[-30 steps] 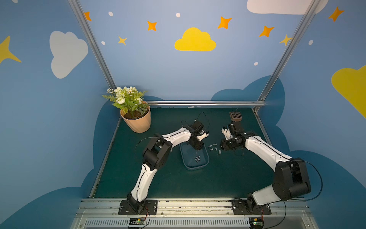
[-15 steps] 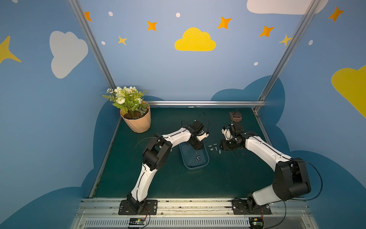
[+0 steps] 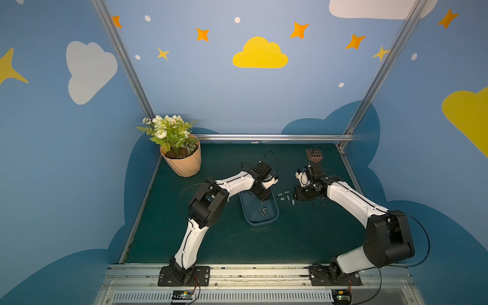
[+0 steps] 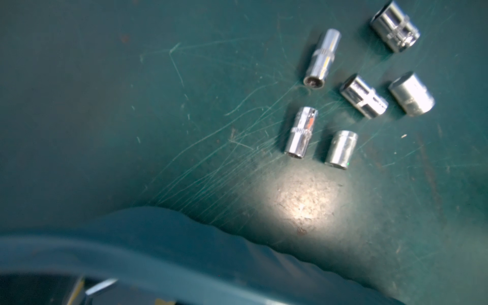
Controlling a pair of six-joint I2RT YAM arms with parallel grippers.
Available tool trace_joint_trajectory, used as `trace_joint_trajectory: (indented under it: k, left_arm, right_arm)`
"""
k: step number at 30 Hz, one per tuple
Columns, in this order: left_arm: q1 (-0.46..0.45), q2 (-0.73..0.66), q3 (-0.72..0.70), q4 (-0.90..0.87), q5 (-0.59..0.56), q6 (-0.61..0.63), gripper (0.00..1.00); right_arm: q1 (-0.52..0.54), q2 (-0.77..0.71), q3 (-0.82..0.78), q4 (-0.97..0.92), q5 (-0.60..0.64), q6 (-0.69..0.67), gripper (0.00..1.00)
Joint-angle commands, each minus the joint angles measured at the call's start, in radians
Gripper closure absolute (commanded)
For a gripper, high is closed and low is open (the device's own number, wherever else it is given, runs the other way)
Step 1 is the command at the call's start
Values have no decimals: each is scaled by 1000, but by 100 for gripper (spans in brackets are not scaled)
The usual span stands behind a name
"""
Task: Take out the socket from the storage box
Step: Pick up the socket head from the storage box.
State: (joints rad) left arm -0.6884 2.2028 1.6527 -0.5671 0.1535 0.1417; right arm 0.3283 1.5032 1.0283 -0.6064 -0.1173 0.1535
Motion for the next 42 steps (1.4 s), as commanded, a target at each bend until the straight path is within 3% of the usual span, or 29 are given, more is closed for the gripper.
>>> trace_joint_trajectory:
  k: [1,30,42]
  left_arm:
    - [-3,-3,-32,-54,0,-7,60]
    - [-3,-5,-56,-46,-30,-15,73]
    - [1,-214,-104,41,-85,-67,77]
  right_arm:
    - [-8,-5,-14,3,-11,8,60]
    - [-7,-16,-27,5,-6,11,60]
    - [-9,-12,-24,7,-10,10,60]
